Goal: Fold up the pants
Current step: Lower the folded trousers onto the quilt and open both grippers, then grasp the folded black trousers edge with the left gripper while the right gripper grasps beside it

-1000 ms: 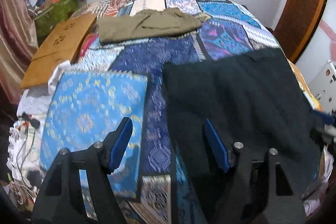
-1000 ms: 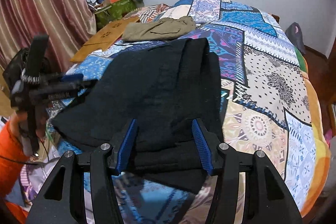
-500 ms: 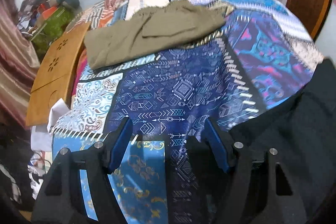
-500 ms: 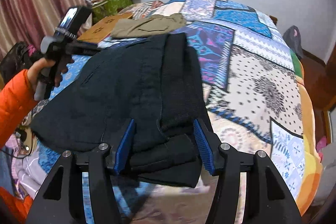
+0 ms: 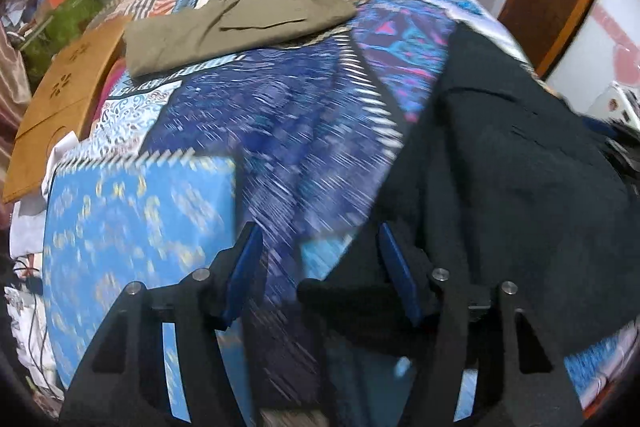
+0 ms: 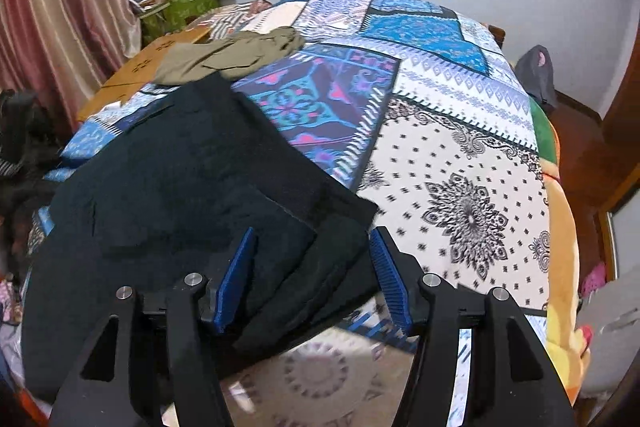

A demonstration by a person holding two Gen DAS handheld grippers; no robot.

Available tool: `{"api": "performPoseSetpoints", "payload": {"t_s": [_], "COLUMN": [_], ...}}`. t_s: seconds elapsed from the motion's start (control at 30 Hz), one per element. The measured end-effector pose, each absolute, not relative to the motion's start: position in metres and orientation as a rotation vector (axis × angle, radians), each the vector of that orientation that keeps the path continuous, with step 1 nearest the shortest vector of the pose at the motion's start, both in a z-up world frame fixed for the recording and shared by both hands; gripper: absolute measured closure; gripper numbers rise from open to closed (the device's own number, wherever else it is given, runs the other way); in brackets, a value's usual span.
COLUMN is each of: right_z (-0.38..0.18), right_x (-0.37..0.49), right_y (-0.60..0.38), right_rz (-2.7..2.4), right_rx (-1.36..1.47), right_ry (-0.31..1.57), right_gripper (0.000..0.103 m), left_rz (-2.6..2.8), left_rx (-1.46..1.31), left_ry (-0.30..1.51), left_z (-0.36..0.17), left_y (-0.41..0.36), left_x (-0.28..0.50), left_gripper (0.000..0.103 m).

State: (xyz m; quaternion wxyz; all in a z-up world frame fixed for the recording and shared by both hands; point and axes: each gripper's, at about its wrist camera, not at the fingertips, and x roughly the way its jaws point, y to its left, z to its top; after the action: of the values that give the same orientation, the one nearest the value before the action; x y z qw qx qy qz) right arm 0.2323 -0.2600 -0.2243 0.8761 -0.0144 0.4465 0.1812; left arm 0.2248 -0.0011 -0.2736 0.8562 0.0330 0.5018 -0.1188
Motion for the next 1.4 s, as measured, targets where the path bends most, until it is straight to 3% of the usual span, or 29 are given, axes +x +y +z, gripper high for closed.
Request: {"api": "performPoseSetpoints", "payload": {"t_s": [0.2,0.37,0.53,0.77,0.83,0.9,1.0,1.23,1.4], "right_z": [-0.211,-0.171,-0.149,-0.15,-0.152,-0.155,-0.161,-0.2,-0.202], "right_x": [0.231,0.193,0.163,0.143,0.144,0.147,0.151,0.161,0.143], "right_y": [-0.272,-0.273,-0.262,-0.246,-0.237,-0.227,-0.211,-0.196,-0.211], "right_rz": [0.337,0.358,0.388,0.437,0.449,0.469,0.51,0.53,0.521], "right_rx": [0.026,0.021,0.024,0.077,0.082,0.076,0.062,0.0,-0.024], "right_ry": [0.962,0.883,0.833,0.803,0.798,0.797,0.799,0.903,0.913], "right_gripper": [0.05,0.05,0.05,0.05,0.057,0.063,0.07,0.077,0.078], "left_rz": [-0.252,-0.252,-0.221,-0.24,-0.294,-0.361,-0.465,-0.499,-0.515], "left_rx": [0.023,-0.017,0.042,0.105,0.092,0.073,0.077,0.187,0.186], "left_ry": [1.034,1.042,0.986,0.838,0.807,0.798,0.814,0.948,0.957], "left_z": [-0.262,-0.258,-0.235,-0.175,-0.162,-0.158,-0.164,-0.225,-0.226], "left_y": [-0.016,-0.019,-0.02,-0.021,-0.03,-0.042,-0.071,-0.116,-0.101], "left_x": [0.183,0.169,0.15,0.143,0.147,0.151,0.158,0.185,0.189], "left_gripper": [0.043,0.045,0.06,0.062,0.067,0.081,0.091,0.094,0.098]}}
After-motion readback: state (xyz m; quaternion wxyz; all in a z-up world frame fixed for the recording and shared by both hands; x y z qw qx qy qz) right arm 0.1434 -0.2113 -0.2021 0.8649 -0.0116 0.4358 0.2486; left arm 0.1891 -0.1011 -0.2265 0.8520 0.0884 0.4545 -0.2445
